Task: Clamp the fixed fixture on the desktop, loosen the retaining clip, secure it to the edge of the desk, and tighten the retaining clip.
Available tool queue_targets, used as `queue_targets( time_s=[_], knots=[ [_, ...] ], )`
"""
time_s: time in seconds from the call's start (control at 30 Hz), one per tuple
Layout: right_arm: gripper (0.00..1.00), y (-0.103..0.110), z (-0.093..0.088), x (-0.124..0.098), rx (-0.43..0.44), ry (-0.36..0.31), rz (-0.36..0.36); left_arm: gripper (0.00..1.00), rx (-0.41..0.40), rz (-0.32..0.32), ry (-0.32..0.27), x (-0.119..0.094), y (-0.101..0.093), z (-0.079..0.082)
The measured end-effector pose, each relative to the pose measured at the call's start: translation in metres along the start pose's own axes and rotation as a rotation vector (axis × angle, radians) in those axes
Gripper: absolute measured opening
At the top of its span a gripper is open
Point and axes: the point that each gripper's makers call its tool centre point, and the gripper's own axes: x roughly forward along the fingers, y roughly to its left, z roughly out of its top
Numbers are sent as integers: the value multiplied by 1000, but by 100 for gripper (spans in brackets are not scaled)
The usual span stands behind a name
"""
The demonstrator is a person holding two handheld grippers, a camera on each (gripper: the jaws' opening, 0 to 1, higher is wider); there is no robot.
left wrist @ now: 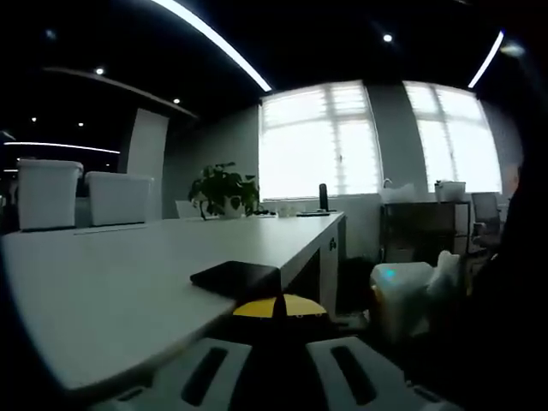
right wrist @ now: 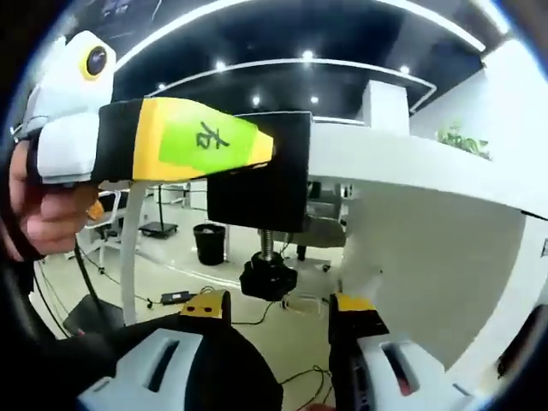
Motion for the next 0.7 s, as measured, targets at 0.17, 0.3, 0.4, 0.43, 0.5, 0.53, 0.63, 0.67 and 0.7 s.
queue_targets(
  time_s=[0.17,0.3,0.4,0.43,0.5,0.53,0.63,0.67,0.7],
  knots=[
    [43,9,4,14,0,-4,-14,1,0,0,0,0,0,0],
    [35,10,2,20,-10,-1,-49,1,1,-2,0,0,-1,0],
    [23,4,3,17,-12,-6,-95,1,4,-1,-7,-1,0,2],
    [23,3,4,17,-26,-10,-80,1,5,-2,-7,-1,0,2],
    [19,2,3,15,-23,-5,-85,1,7,-2,-3,-1,-1,1],
    [18,3,3,14,-24,2,-85,1,8,-4,-2,-1,-2,1],
    [18,5,3,13,-41,6,-76,1,11,-2,-2,-1,-2,2],
    [18,4,2,13,-46,9,-70,1,9,0,-2,-1,-1,1],
    [19,5,3,14,-86,7,-52,1,9,3,-2,-1,0,1]
  ],
)
